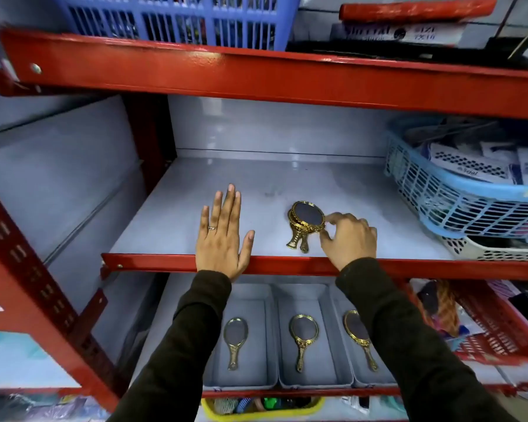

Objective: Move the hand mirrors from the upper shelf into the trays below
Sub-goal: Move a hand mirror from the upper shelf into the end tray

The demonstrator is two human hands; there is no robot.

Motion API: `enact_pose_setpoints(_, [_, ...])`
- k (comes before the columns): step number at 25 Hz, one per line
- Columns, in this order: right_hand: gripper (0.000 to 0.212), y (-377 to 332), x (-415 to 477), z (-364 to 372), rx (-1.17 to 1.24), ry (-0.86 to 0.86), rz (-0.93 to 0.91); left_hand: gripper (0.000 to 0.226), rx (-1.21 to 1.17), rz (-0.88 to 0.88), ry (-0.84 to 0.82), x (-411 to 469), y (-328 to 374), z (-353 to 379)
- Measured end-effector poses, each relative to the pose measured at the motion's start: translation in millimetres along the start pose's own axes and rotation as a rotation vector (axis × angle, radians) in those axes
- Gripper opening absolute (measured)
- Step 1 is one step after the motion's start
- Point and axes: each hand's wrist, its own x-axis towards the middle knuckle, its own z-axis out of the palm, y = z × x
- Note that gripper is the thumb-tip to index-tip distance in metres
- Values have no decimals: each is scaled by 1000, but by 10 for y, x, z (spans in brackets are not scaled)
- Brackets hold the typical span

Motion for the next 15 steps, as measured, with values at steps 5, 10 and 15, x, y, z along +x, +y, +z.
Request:
enact_pose_setpoints(5, [32,92,194,83,182,-295,275,72,18,3,92,-29,-36,98])
enact_pose_setpoints(10, [23,87,324,76,318,-352,335,73,23,9,123,-32,-46,111])
enact_pose_setpoints(15, [19,110,377,-8,419,-296,343,73,7,-2,114,-26,-43,97])
